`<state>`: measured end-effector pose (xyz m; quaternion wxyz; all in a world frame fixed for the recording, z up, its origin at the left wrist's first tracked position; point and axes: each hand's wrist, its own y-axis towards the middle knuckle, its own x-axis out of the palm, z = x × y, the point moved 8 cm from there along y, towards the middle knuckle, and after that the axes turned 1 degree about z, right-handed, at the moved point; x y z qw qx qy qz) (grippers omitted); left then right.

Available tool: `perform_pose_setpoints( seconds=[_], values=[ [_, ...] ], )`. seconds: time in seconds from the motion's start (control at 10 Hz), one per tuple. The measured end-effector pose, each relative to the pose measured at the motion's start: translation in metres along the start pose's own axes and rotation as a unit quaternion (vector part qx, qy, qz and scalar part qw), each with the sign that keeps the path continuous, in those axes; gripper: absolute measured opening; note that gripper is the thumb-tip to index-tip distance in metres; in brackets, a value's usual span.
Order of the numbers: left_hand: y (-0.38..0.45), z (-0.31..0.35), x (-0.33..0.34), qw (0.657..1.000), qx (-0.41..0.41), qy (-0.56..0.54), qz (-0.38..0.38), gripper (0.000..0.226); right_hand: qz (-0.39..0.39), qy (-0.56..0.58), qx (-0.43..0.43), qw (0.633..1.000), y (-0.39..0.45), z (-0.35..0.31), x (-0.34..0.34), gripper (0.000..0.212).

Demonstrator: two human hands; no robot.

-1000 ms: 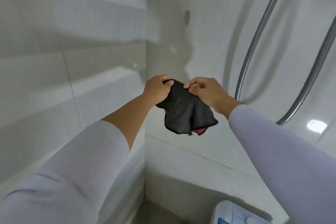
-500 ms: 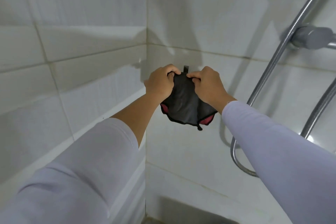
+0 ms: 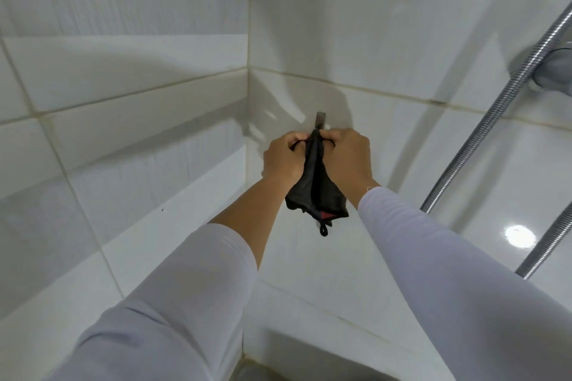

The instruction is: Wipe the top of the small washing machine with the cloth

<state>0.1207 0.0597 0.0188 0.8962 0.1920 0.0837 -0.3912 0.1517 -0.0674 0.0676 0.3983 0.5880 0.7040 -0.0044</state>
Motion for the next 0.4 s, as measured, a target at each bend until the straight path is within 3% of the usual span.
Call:
perform_pose_setpoints(
  seconds=[0.1,0.4],
  values=[
    [-0.014,-0.005,0.008,0.997,-0.040,-0.067,0.000,0.027,0.006,0.042,0.027,0.999,-0.007,0.010,0.002,0.032],
    [-0.076,-0.044,0.001,0.992,-0.107,-0.037,0.053,0.031,-0.073,-0.022,0.029,0.997,-0.070,0.049,0.003,0.021]
  ],
)
